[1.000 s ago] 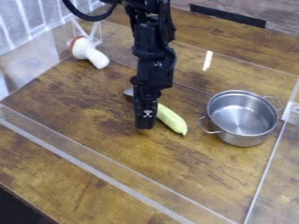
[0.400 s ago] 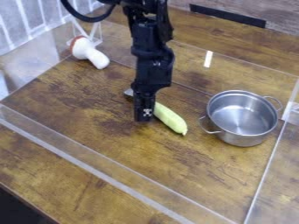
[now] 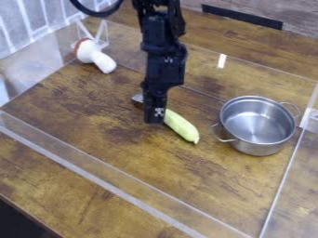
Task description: Move the green spoon to the left
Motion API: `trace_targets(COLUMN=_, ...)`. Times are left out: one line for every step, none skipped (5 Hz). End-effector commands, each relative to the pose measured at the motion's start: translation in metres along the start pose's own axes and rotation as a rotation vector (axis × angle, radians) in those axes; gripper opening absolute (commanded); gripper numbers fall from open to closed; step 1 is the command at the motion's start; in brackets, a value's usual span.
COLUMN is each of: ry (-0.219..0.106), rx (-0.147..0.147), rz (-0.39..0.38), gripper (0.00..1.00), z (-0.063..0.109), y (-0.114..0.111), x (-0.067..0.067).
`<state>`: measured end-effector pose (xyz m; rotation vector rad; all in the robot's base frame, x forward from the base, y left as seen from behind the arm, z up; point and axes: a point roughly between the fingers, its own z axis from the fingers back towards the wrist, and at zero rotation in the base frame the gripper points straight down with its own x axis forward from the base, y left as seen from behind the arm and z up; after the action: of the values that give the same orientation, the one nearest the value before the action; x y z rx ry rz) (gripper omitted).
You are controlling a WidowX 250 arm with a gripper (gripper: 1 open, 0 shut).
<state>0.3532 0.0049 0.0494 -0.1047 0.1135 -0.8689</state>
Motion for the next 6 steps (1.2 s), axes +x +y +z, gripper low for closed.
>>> trace_targets(ry=-0.047, rx=0.081, rz=0.064, gripper=0.00, z=0.046, y=0.014, x=-0.011)
trace_targets(ry=-0.049, rx=0.098, rz=0.101, gripper=0.00, z=0.063, y=0.019, x=-0.019)
trace_targets(ry=-0.045, rx=0.119, rz=0.138, gripper=0.00, z=0.080, y=0.026, x=-0.026)
trace_targets(ry=-0.058, rx=0.124, rz=0.138, gripper=0.00, z=0.080, y=0.027, x=-0.028)
trace_targets(ry=-0.072, rx=0.119, rz=0.129, gripper=0.00, z=0.075, y=0.027, x=-0.027)
trace_targets(ry=-0.085, rx=0.117, rz=0.124, gripper=0.00, z=0.071, y=0.028, x=-0.027)
